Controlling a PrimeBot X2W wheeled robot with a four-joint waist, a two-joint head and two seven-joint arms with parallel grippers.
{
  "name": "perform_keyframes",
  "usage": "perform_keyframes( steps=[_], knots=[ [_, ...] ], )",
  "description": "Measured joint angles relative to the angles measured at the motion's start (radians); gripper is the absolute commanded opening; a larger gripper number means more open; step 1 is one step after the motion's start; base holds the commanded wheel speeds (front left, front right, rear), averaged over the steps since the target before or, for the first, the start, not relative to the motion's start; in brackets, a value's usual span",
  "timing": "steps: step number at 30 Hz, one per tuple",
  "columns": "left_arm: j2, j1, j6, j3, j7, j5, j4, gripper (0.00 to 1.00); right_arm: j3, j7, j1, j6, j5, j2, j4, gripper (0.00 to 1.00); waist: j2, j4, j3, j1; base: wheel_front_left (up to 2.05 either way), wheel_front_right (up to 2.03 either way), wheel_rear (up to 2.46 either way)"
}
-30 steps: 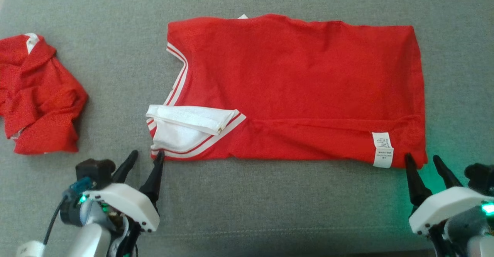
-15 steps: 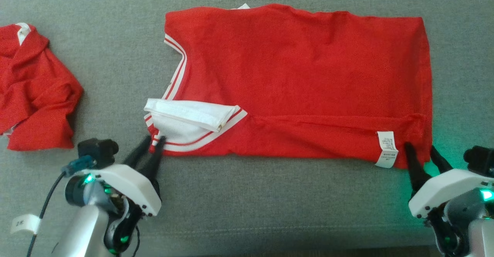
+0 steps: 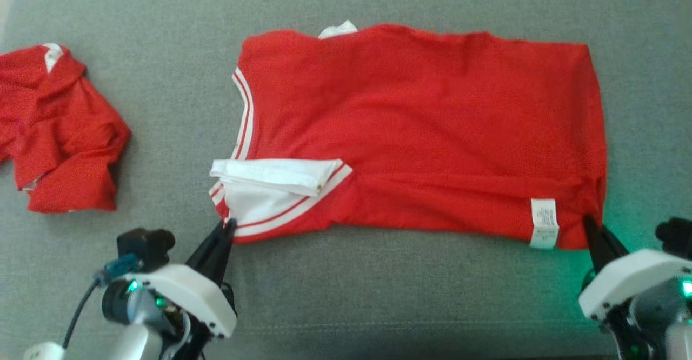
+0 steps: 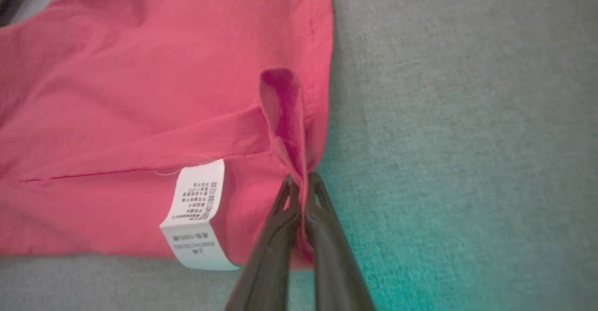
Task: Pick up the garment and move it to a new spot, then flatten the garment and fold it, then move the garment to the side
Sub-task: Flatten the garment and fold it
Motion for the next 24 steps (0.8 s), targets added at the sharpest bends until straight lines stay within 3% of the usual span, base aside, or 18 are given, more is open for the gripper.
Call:
perform_keyframes(
  steps=[12,13,14,15,19,24],
  knots=[
    [0.020,0.165,0.069,0.001,0.064,-0.020,-0.105,0.00,-0.047,0.077,0.150,0.000,0.033,0.005,-0.060,0.00,0.0000,0.017,-0.087,0.0000,0.00,0.00,0.00],
    [0.020,0.168,0.073,0.001,0.064,-0.020,-0.107,0.00,-0.047,0.084,0.152,0.000,0.033,0.005,-0.063,0.23,0.0000,0.016,-0.089,0.0000,0.00,0.00,0.00],
    [0.021,0.169,0.075,0.000,0.064,-0.019,-0.108,0.40,-0.045,0.085,0.152,0.000,0.033,0.005,-0.068,0.89,0.0000,0.017,-0.090,0.0000,0.00,0.00,0.00],
    [0.021,0.168,0.080,0.000,0.063,-0.019,-0.109,1.00,-0.045,0.085,0.152,0.000,0.033,0.006,-0.073,1.00,0.0000,0.018,-0.092,0.0000,0.00,0.00,0.00],
    [0.022,0.168,0.082,0.002,0.049,-0.016,-0.102,1.00,-0.045,0.062,0.152,0.000,0.015,0.006,-0.107,1.00,0.0000,0.017,-0.103,0.0000,0.00,0.00,0.00],
    [0.027,0.164,0.134,0.015,-0.023,0.044,-0.117,1.00,-0.040,-0.071,0.149,0.000,-0.098,0.004,-0.208,1.00,0.0000,0.013,-0.123,0.0000,0.00,0.00,0.00]
  ],
)
